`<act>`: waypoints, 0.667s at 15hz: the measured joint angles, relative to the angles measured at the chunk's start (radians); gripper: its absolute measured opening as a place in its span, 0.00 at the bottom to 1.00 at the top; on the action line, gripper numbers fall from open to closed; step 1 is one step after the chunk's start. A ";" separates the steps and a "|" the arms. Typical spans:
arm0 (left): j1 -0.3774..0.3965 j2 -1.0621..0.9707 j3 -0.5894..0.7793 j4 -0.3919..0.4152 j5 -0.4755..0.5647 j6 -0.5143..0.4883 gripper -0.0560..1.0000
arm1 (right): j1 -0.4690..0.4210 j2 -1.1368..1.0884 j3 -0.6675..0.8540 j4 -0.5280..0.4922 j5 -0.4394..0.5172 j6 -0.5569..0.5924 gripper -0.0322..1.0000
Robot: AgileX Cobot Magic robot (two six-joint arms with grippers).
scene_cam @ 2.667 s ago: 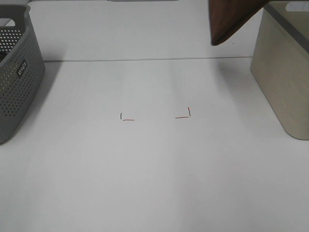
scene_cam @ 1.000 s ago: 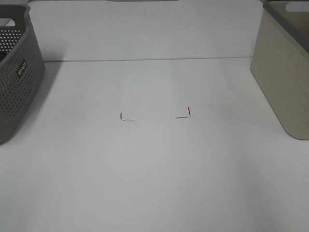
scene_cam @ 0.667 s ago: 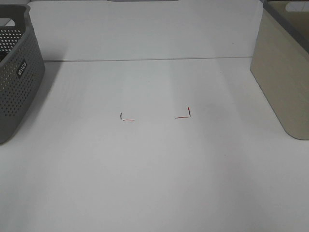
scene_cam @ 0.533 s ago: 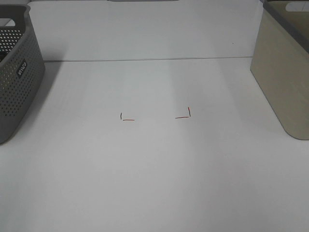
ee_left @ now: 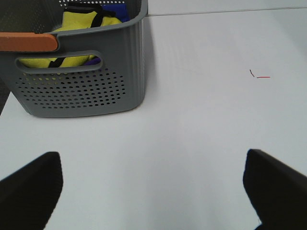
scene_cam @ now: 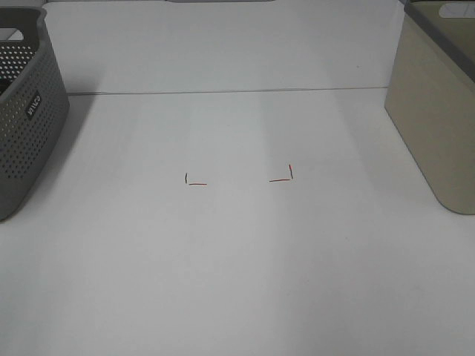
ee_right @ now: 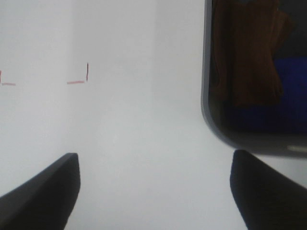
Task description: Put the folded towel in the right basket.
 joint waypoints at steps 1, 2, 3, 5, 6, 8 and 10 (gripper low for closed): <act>0.000 0.000 0.000 0.000 0.000 0.000 0.97 | 0.000 -0.067 0.096 -0.001 0.000 0.000 0.81; 0.000 0.000 0.000 0.000 0.000 0.000 0.97 | 0.000 -0.097 0.134 -0.001 0.000 0.000 0.81; 0.000 0.000 0.000 0.000 0.000 0.000 0.97 | 0.000 -0.169 0.218 -0.001 0.000 0.000 0.81; 0.000 0.000 0.000 0.000 0.000 0.000 0.97 | 0.000 -0.306 0.396 -0.001 0.000 0.000 0.81; 0.000 0.000 0.000 0.000 0.000 0.000 0.97 | 0.000 -0.375 0.489 -0.001 0.000 0.000 0.81; 0.000 0.000 0.000 0.000 0.000 0.000 0.97 | 0.000 -0.569 0.680 -0.006 0.000 0.000 0.81; 0.000 0.000 0.000 0.000 0.000 0.000 0.97 | 0.000 -0.726 0.798 -0.036 0.000 0.000 0.81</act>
